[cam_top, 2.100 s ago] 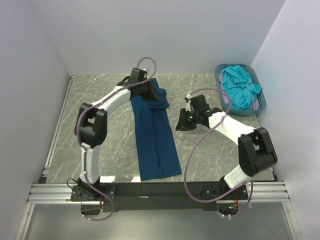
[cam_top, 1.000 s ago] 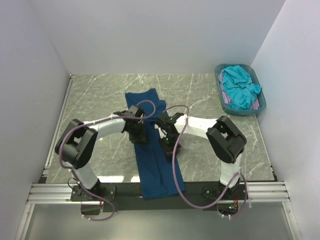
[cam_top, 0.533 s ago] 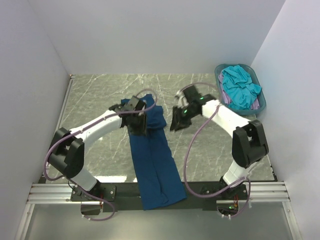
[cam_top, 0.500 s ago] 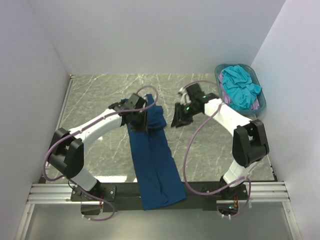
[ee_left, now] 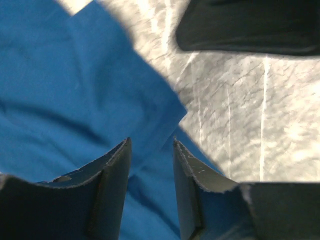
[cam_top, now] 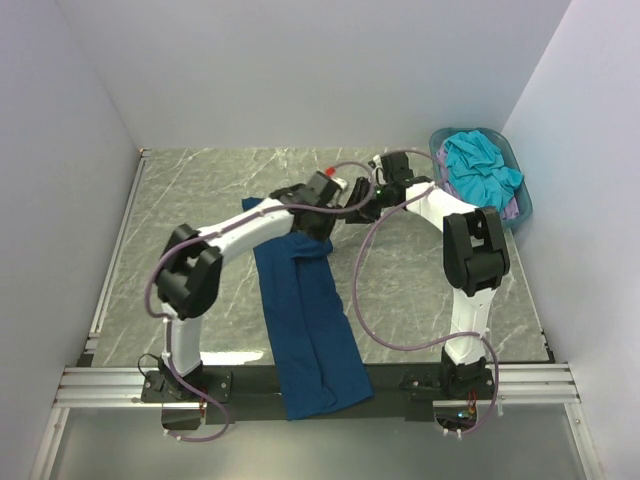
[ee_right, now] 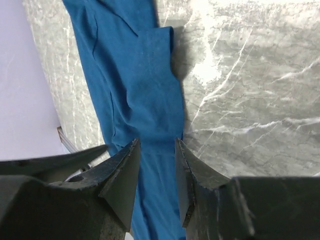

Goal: Fold and stack the t-shirts
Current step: Fold the tshirt

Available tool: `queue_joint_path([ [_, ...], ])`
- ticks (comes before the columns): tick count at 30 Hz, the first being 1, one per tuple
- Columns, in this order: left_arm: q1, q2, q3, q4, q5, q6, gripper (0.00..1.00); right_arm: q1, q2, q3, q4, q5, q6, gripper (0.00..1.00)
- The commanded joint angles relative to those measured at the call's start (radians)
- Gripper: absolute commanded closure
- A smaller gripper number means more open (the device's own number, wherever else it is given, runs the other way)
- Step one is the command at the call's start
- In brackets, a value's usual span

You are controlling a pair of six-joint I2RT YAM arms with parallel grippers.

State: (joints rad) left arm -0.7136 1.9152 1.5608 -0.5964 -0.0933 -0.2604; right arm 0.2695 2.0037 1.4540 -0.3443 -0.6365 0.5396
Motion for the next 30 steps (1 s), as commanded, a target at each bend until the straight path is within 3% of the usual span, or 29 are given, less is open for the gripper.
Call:
queue_joint_path([
  [1, -0.067, 0.051, 0.093, -0.011, -0.115, 0.131, 0.54, -0.006, -0.028, 0.016, 0.062, 0.003, 0.008, 0.59],
  [13, -0.179, 0.205, 0.143, 0.004, -0.299, 0.228, 0.54, -0.064, -0.056, -0.158, 0.153, 0.009, 0.043, 0.58],
  [22, -0.205, 0.261, 0.147, 0.017, -0.342, 0.248, 0.56, -0.104, -0.069, -0.216, 0.179, -0.005, 0.048, 0.58],
  [26, -0.219, 0.291, 0.139, 0.009, -0.347, 0.245, 0.59, -0.108, -0.068, -0.221, 0.182, -0.009, 0.049, 0.58],
  [30, -0.224, 0.314, 0.137, -0.014, -0.352, 0.230, 0.70, -0.110, -0.068, -0.222, 0.186, -0.015, 0.053, 0.58],
])
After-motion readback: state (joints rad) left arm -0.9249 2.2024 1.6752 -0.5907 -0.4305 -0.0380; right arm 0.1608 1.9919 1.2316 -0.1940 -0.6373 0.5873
